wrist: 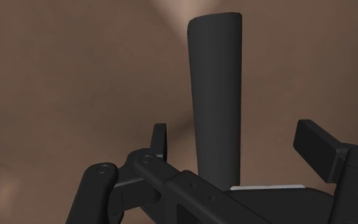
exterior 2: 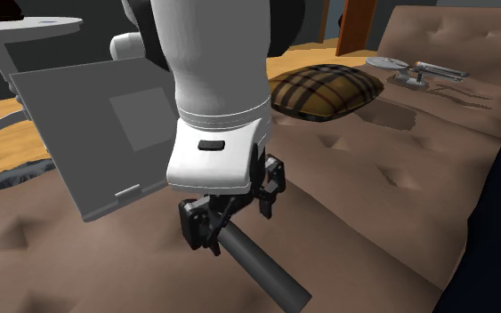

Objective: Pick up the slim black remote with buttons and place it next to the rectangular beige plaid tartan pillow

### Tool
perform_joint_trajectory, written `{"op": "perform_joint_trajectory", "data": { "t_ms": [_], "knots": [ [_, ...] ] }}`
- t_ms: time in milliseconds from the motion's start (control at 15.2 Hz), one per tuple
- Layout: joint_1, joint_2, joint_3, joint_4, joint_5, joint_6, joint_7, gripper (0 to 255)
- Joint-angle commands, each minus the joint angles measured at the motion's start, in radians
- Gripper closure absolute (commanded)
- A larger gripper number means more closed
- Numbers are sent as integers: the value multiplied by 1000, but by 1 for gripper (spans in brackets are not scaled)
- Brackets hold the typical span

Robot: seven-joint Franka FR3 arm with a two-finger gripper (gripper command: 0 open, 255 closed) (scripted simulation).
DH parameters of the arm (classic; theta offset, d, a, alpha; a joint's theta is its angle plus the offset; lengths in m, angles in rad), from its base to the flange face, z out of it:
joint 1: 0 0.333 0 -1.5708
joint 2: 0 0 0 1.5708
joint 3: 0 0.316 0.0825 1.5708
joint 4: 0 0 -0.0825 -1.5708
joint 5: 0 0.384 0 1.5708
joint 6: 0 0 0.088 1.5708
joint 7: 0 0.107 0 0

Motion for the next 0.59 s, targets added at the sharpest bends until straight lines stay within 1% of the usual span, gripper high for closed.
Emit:
{"op": "perform_joint_trajectory", "data": {
  "t_ms": [0,330,528],
  "knots": [
    [2,18,0,-2,-2,21,-1,0],
    [5,43,-1,-27,-3,71,0,0],
    [5,43,-1,-27,-3,71,0,0]
  ]
}}
